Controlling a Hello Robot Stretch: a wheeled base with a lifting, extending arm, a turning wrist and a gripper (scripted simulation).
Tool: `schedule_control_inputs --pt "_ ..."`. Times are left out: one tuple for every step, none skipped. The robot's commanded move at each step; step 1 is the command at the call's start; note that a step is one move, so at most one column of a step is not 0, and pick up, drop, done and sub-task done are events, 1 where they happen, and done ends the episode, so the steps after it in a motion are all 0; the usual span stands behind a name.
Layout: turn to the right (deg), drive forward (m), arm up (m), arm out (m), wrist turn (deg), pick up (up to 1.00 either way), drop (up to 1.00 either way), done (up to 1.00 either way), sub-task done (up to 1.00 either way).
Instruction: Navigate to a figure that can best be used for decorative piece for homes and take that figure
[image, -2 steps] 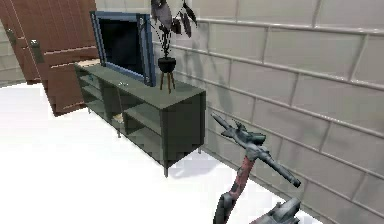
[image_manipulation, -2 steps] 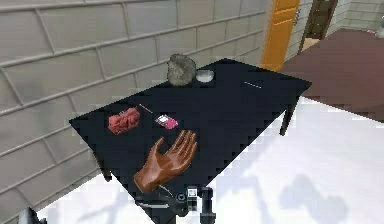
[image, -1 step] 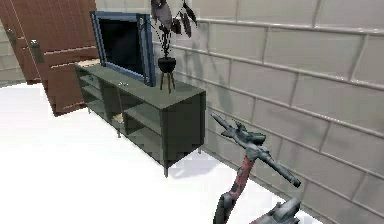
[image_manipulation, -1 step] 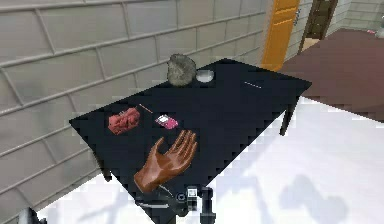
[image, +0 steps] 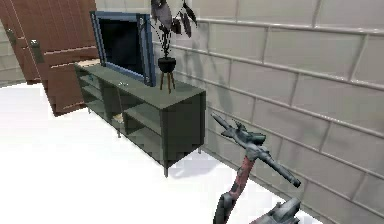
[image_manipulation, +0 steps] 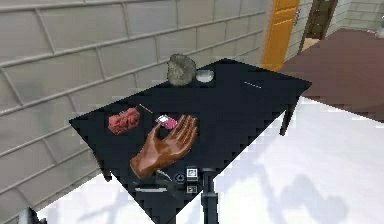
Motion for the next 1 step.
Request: schedule_control_inputs --pt "0.0 0.00 0.00 0.00 0.0 0.00 0.00 1.00 0.00"
